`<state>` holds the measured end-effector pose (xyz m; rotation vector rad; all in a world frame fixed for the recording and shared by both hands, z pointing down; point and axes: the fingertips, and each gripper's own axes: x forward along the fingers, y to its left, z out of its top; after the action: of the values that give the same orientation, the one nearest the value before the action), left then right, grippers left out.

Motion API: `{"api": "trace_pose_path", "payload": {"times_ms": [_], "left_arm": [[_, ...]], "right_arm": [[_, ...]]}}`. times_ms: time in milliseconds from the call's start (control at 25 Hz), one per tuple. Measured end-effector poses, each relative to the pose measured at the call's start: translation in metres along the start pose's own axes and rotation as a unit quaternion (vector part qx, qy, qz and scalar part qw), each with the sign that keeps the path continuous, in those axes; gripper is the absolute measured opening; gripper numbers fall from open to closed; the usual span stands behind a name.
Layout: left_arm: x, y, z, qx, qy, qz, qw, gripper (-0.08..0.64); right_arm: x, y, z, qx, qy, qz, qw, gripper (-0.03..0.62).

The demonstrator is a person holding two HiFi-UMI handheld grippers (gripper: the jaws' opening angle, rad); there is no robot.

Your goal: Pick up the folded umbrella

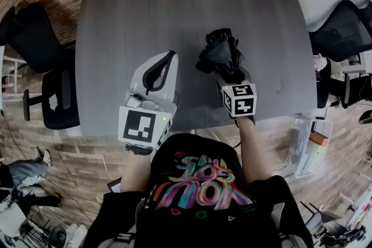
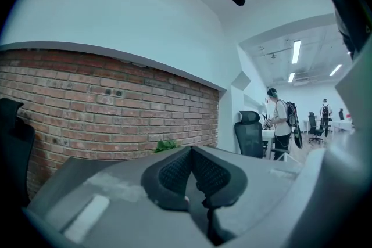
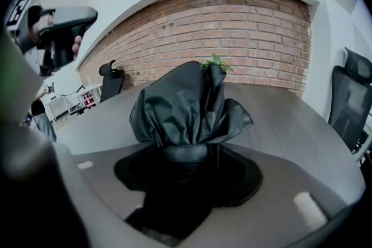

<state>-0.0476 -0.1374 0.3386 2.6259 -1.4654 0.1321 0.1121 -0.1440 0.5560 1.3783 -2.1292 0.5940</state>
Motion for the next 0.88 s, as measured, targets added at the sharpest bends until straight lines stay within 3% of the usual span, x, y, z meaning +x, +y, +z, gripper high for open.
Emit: {"api": "trace_pose_path", "payload": {"times_ms": [480,880], "left_arm": [[0.020,-0.035,0.021,0.025,-0.021,-0.047,0.9984,0.001],[0.037,-0.065,0.034,0.035,-0.030,-0.088,0.9951,0.000]], "right_arm": [[-0.077,-0.011,0.082,0.007,-0.117,-0.011,0.993,0.245],[-0.156,-0.030,0.133,0.011,-0.229,-0.039,0.973,0.245]]}}
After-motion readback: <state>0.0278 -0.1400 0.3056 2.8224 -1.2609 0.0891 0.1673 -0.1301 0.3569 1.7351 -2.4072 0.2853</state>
